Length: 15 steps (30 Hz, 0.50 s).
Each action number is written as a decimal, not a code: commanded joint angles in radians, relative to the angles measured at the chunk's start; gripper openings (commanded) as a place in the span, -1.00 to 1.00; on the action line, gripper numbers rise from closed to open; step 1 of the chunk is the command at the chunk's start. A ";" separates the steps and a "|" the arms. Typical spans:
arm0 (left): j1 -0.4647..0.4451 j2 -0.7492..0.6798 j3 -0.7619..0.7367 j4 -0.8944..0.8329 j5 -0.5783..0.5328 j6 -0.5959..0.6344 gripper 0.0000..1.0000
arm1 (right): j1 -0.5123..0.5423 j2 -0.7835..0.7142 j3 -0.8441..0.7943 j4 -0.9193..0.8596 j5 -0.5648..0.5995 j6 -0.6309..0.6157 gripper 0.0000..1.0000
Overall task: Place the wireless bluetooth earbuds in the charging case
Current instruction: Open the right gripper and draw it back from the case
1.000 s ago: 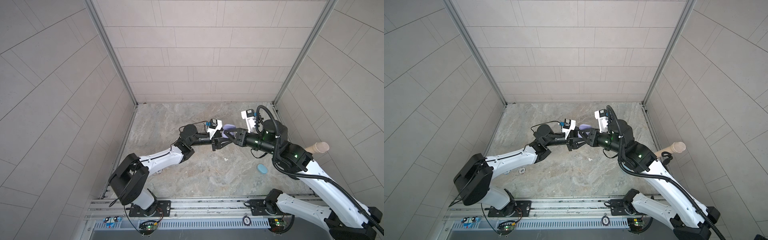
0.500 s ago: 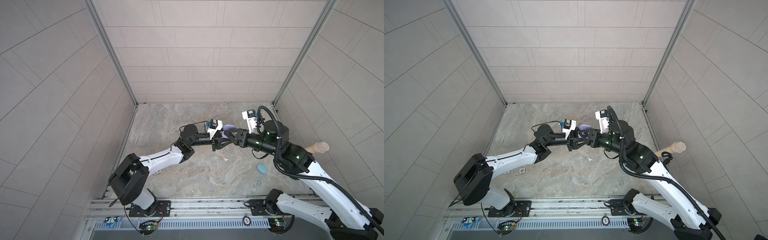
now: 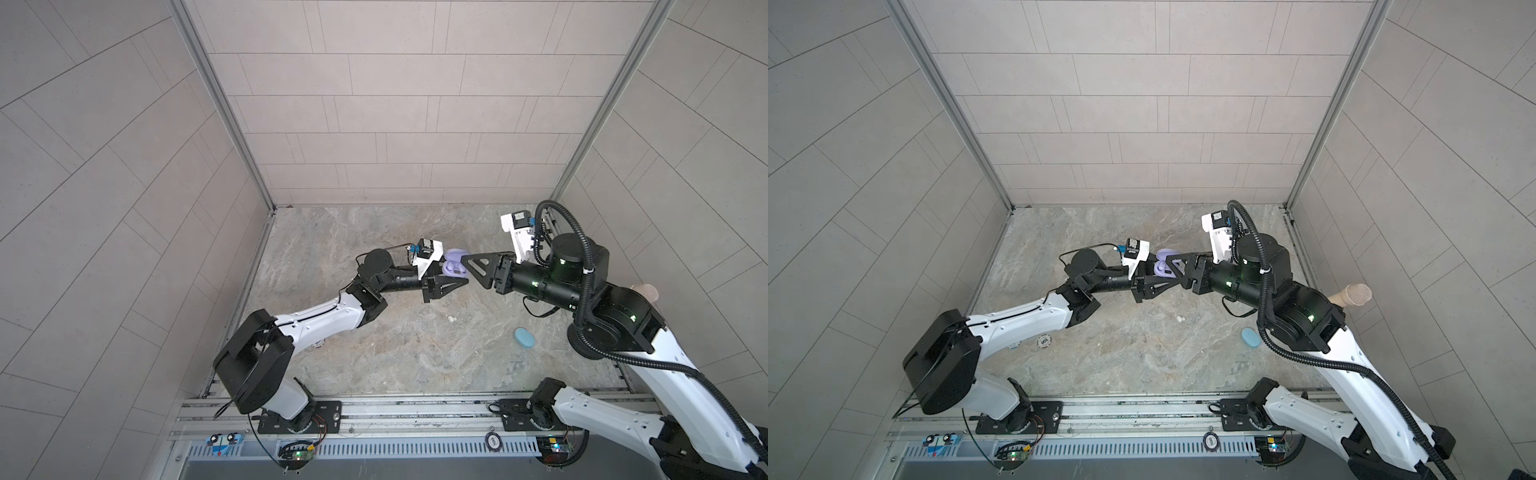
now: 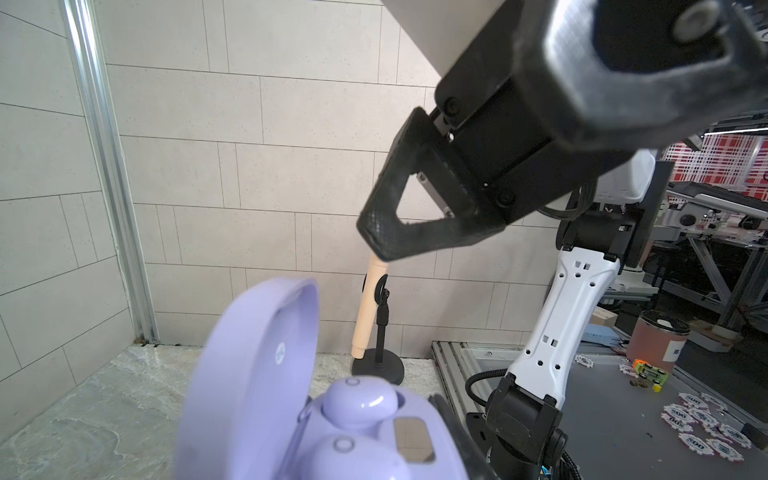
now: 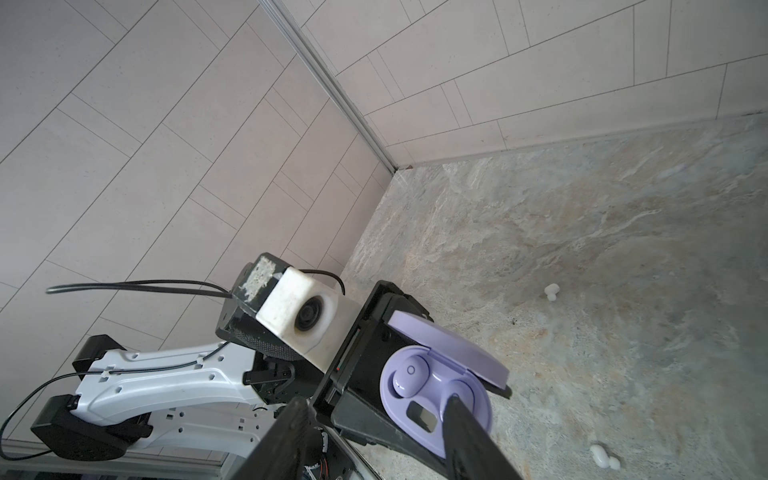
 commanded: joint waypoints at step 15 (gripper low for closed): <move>-0.005 -0.060 -0.038 -0.047 0.048 0.049 -0.78 | -0.147 0.226 0.172 -0.162 -0.087 -0.088 -0.24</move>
